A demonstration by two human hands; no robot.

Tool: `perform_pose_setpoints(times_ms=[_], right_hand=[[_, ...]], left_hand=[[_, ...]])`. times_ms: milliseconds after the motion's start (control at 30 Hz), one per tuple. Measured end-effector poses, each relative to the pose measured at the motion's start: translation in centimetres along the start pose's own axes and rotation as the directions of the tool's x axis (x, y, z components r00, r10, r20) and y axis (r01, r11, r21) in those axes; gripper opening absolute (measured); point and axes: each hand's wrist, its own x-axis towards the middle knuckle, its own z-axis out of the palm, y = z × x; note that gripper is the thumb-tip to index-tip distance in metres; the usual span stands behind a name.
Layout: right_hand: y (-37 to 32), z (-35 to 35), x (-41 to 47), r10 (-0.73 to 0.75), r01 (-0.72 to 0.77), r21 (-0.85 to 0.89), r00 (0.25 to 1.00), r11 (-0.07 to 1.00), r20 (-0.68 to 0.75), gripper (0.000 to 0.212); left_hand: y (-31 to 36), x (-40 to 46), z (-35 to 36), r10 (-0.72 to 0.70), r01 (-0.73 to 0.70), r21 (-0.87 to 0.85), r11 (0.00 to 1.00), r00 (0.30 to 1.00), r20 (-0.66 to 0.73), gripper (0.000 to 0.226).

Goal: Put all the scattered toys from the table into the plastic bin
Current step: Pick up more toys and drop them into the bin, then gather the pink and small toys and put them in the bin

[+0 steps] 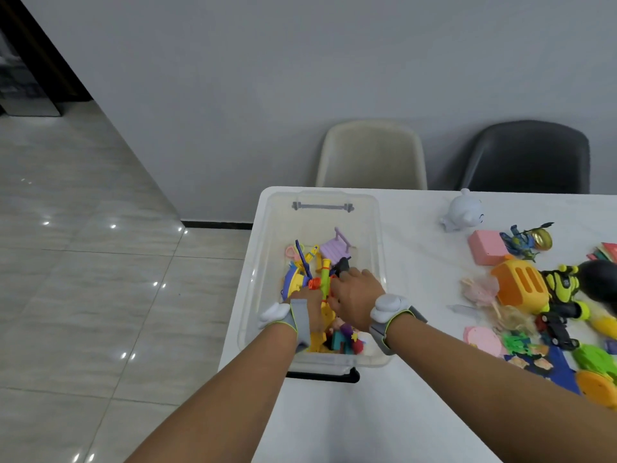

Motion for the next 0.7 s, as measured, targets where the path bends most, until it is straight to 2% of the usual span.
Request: perform_pose_setpoints(times_ms=[67, 133, 233, 400, 500, 700], right_hand=[[1.0, -1.3, 0.0, 0.087, -0.093, -0.034, 0.983, 0.995, -0.159, 0.013], [2.3, -2.3, -0.3, 0.195, -0.191, 0.039, 0.948, 0.981, -0.251, 0.008], [5.3, -3.0, -1.3, 0.318, -0.27, 0.191, 0.9, 0.944, -0.299, 0.018], [11.7, -2.9, -5.9, 0.522, -0.389, 0.404, 0.798, 0.828, -0.302, 0.023], [15.3, -1.7, -9.2, 0.602, -0.437, 0.481, 0.753, 0.76, -0.265, 0.024], [20.4, 2.2, -16.8, 0.726, -0.563, 0.548, 0.676, 0.619, -0.127, 0.026]], left_hand=[[0.5, 0.7, -0.4, 0.004, -0.025, -0.146, 0.989, 0.99, -0.141, 0.042], [1.9, 1.3, -1.4, 0.005, -0.085, -0.264, 0.961, 0.957, -0.289, 0.05], [4.7, 2.1, -2.5, 0.019, -0.196, -0.362, 0.911, 0.899, -0.437, 0.052], [11.4, 3.0, -3.1, 0.102, -0.378, -0.393, 0.838, 0.816, -0.569, 0.05], [15.7, 3.7, -2.6, 0.163, -0.434, -0.386, 0.814, 0.809, -0.565, 0.048], [22.4, 5.3, 2.1, 0.247, -0.425, -0.41, 0.807, 0.873, -0.42, 0.046]])
